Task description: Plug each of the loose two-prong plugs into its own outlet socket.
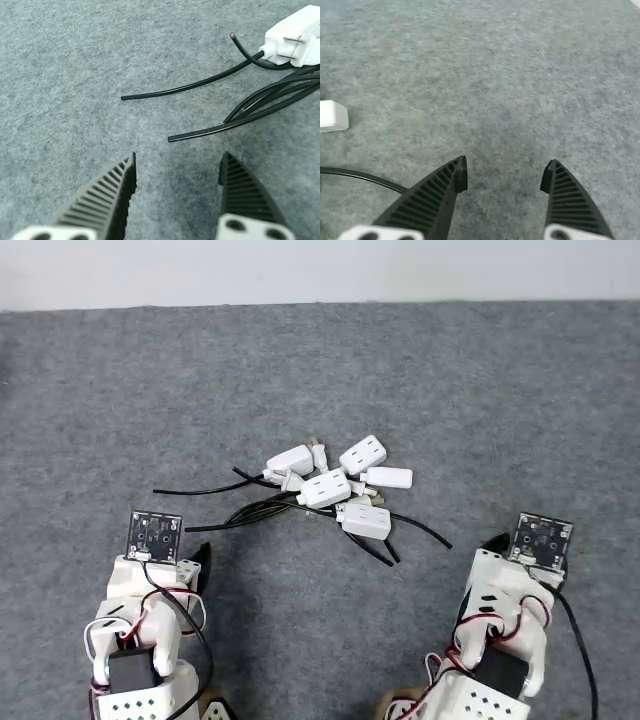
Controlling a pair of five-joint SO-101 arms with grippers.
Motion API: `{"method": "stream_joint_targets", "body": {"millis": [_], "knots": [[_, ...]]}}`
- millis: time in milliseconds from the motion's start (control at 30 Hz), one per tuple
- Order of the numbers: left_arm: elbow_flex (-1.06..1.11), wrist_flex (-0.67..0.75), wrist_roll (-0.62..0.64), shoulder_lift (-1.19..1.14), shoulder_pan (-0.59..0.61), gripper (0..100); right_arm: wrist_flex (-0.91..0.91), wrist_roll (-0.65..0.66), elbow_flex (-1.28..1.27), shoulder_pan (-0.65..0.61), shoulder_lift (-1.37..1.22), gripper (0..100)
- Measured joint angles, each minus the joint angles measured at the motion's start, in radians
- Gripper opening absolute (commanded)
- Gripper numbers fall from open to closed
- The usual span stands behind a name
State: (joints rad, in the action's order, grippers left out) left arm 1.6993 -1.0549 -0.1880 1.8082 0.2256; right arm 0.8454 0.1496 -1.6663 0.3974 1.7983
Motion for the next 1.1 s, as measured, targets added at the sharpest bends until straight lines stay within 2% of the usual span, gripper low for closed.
{"method": "stream_joint_targets", "body": {"millis": [1100], "knots": [[0.000,0.000,0.025,0.000,0.000,25,0.048,0.000,0.000,0.043,0.000,23.8]]}}
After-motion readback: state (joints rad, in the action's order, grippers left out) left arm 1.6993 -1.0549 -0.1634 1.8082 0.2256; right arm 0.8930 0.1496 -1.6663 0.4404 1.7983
